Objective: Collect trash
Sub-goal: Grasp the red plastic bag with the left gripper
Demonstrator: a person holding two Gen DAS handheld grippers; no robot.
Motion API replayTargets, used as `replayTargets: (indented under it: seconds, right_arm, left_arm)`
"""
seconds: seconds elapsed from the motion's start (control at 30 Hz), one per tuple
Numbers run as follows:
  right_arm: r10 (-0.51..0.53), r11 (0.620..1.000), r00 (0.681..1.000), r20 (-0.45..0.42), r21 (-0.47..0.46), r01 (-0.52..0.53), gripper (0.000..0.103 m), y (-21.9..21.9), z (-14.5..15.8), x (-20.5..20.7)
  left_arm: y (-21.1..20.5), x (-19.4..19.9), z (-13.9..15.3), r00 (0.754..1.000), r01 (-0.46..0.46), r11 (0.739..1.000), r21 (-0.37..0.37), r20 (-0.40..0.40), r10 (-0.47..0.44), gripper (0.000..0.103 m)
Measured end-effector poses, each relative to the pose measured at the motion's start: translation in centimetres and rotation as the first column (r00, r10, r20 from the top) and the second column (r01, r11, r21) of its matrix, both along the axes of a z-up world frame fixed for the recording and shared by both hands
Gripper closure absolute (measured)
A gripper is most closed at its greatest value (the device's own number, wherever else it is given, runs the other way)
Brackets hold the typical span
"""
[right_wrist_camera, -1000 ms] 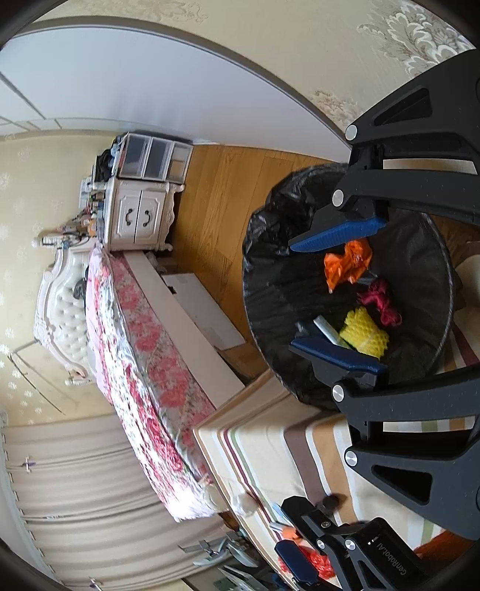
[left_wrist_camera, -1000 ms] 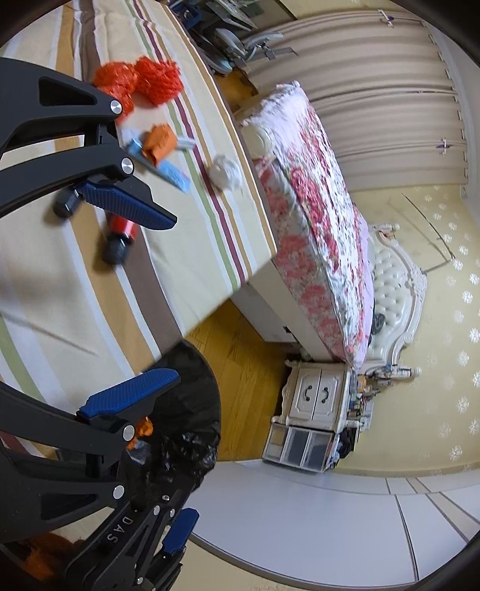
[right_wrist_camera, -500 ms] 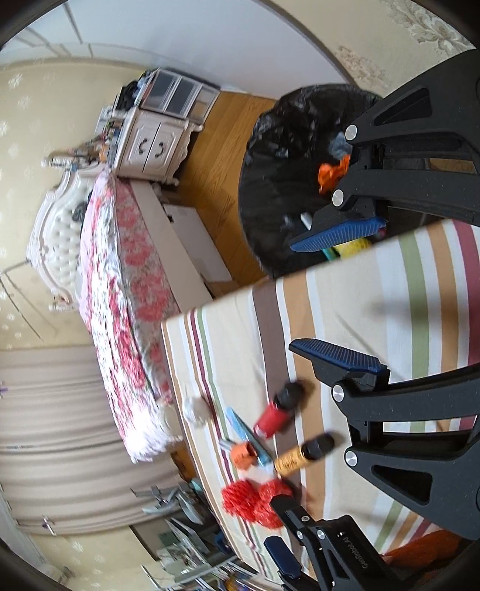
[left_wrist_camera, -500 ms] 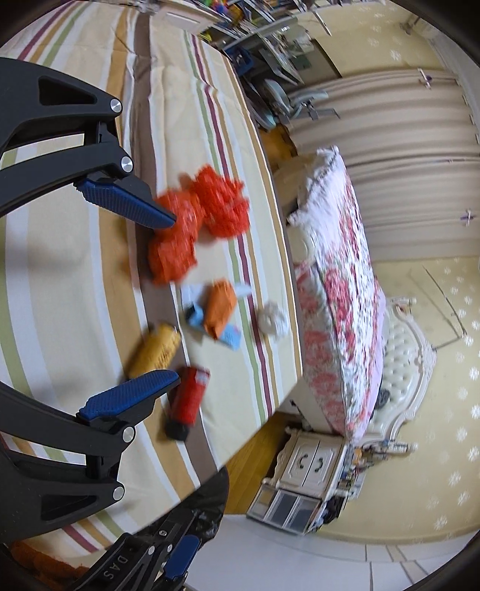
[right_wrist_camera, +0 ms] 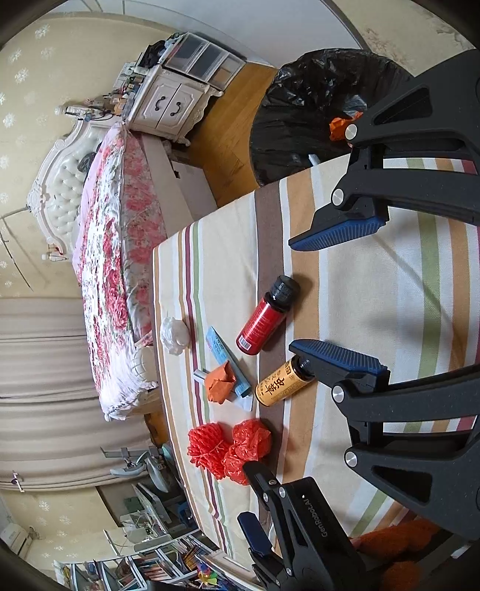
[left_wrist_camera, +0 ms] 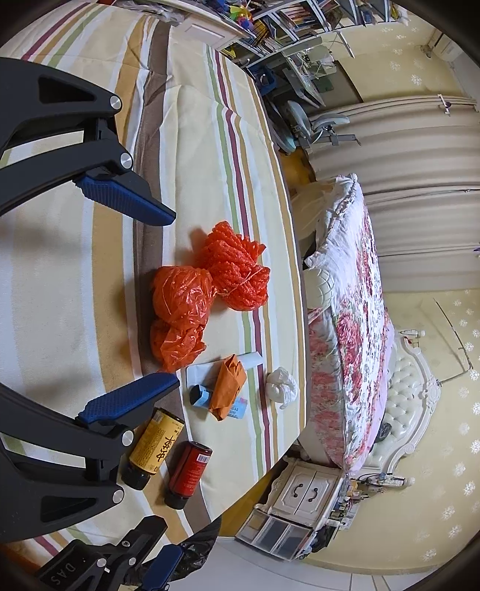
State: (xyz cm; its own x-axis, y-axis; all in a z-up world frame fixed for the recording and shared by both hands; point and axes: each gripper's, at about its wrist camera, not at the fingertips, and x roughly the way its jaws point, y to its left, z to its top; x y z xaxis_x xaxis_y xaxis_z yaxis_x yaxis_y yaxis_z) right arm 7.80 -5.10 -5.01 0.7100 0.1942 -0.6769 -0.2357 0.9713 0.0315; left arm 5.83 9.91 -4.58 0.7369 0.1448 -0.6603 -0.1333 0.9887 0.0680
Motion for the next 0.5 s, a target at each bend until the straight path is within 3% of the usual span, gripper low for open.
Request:
replayTargets:
  seconds: [0.17,0.5]
  right_arm:
    - [-0.014,1.000,1.000,0.000,0.004,0.014,0.048,-0.4,0.0,1.0]
    - [-0.020,1.000,1.000,-0.004,0.018,0.020,0.048,-0.7,0.1,2.4]
  left_arm:
    - [-0.3,1.1,-0.4,1.000,0.010,1.000,0.011,-0.016,-0.009,0.023]
    - [-0.4,3.3,-1.8,0.994,0.049,0.998,0.028,-0.095,-0.047,0.022]
